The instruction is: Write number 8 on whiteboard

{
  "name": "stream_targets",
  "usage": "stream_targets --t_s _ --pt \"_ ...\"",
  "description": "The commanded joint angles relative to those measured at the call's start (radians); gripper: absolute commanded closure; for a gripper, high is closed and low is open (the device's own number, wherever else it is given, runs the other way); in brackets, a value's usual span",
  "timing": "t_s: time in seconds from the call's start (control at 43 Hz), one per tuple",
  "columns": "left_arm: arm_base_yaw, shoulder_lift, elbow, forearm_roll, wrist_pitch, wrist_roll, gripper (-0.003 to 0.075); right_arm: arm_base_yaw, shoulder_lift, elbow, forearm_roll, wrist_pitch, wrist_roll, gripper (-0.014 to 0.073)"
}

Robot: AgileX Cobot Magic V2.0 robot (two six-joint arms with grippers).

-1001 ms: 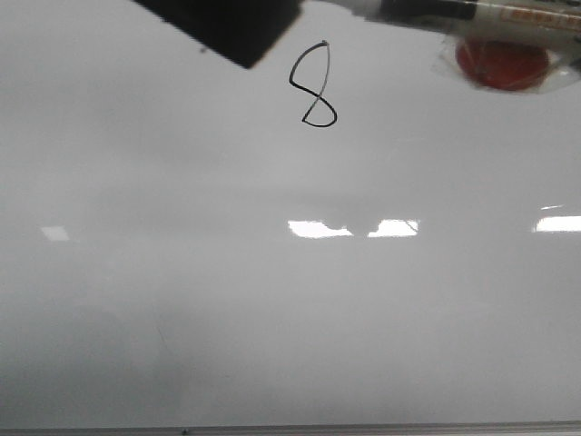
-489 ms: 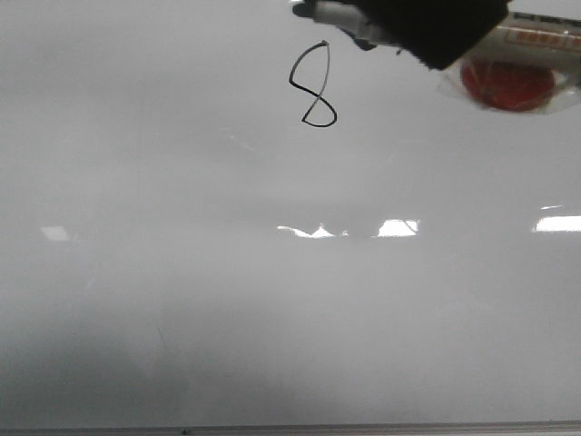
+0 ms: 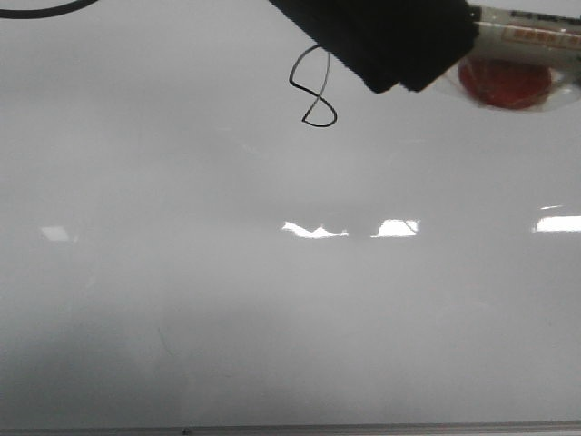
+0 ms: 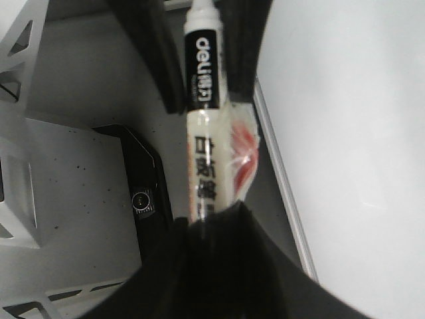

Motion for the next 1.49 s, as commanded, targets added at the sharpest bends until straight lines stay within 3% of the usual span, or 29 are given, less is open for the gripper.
stream_targets --t_s 0.0,0.163,0.279,0.535,0.652,0.815,1.024,1.164,1.304,1.467 --pt "-0.008 -0.029 -0.032 -0.054 -0.029 -0.002 0.0603 0.0 -0.009 -0.025 0.054 -0.027 -0.011 0.0468" --pt "-0.004 -0.029 -0.032 -0.048 -0.029 -0.024 0.0618 0.0 -0.009 -0.026 0.05 -0.025 -0.01 0.0153" --pt "0.016 -0.029 -0.058 0.051 -0.012 -0.16 0.0618 0.0 -0.016 -0.053 -0.033 -0.019 0.093 0.0045" --pt "0.105 -0.131 -0.092 0.459 0.003 -0.625 0.0618 0.0 -0.055 -0.077 -0.334 -0.024 0.431 0.0044" --pt "0.184 -0.21 -0.08 0.618 0.038 -0.795 0.0618 0.0 -0.056 -0.077 -0.354 -0.023 0.444 0.0044" --pt "0.355 -0.34 0.018 0.755 -0.001 -0.917 0.0618 0.0 -0.056 -0.077 -0.354 -0.028 0.444 0.0044" --pt "0.648 -0.456 0.244 0.752 -0.323 -1.042 0.0618 0.0 -0.056 -0.077 -0.354 -0.066 0.444 0.0044" --pt "0.795 -0.449 0.387 0.654 -0.574 -1.085 0.0618 0.0 -0.056 -0.077 -0.354 -0.084 0.444 0.0044" --pt "0.832 -0.397 0.482 0.606 -0.736 -1.085 0.0618 0.0 -0.056 -0.077 -0.354 -0.098 0.444 0.0044" --pt "0.832 -0.311 0.509 0.606 -0.802 -1.085 0.0618 0.0 -0.056 -0.077 -0.354 -0.112 0.444 0.0044"
